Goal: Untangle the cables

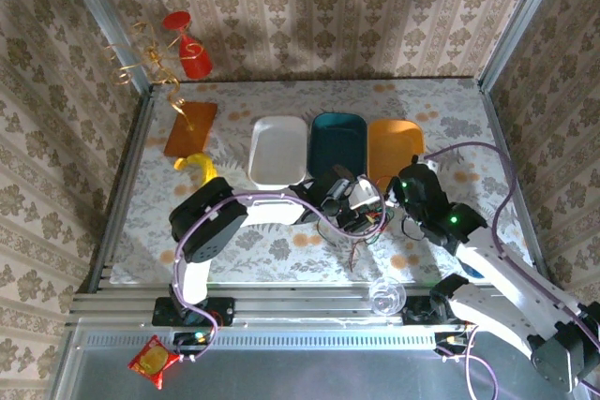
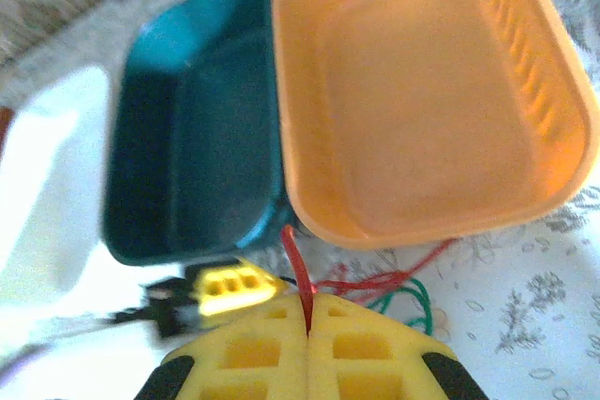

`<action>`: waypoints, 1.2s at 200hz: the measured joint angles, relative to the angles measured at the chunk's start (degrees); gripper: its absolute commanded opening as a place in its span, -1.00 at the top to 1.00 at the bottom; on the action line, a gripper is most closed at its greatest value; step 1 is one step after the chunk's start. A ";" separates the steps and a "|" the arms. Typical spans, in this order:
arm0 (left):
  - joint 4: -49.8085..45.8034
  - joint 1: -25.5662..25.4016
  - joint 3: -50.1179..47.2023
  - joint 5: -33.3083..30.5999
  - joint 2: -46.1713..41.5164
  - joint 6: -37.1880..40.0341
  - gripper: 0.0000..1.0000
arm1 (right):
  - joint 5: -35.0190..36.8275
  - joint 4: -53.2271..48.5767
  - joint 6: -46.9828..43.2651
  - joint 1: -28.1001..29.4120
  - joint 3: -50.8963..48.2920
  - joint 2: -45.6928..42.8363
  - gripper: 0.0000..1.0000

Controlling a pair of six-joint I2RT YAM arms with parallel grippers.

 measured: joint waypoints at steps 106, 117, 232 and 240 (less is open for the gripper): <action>3.54 0.17 -4.37 -1.79 0.52 -0.87 1.00 | 7.37 -2.62 4.20 -0.31 5.29 -4.92 1.00; 4.15 0.55 -5.95 -1.95 -0.55 -1.29 1.00 | 9.86 -3.48 4.44 -0.31 5.62 -5.95 1.00; 1.01 4.15 -19.69 -3.54 -15.26 -5.64 1.00 | 29.68 -5.20 -5.68 -1.90 10.40 -9.01 1.00; 0.72 4.15 -20.02 -3.78 -15.76 -5.88 1.00 | 27.78 -3.80 -8.31 -2.60 11.32 -8.17 1.00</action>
